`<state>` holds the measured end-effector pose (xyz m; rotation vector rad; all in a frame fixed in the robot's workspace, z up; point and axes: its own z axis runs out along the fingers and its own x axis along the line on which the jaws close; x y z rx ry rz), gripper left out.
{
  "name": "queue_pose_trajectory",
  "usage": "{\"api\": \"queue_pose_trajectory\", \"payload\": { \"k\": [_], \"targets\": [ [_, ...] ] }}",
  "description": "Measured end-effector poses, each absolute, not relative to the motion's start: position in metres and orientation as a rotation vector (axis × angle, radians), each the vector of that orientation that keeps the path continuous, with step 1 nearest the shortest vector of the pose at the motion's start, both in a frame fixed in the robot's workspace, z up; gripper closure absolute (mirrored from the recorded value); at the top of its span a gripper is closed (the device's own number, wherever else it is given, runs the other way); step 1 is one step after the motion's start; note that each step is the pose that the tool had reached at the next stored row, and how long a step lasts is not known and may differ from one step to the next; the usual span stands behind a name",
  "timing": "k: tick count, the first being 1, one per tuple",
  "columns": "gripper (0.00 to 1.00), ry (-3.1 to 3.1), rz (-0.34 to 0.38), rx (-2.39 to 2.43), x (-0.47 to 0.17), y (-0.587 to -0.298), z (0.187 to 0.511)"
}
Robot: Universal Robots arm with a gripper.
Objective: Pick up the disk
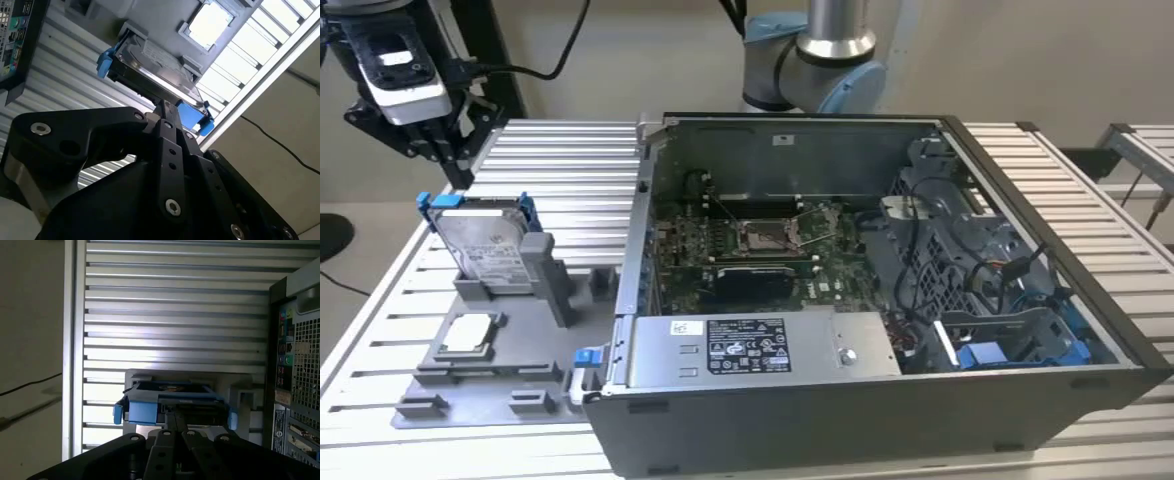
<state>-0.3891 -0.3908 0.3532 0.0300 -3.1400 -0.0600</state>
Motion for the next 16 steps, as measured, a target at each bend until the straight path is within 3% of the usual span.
{"api": "queue_pose_trajectory", "payload": {
  "k": [16],
  "targets": [
    [1.00,-3.140,-0.060,0.033,-0.417,-0.391,0.353]
  ]
}}
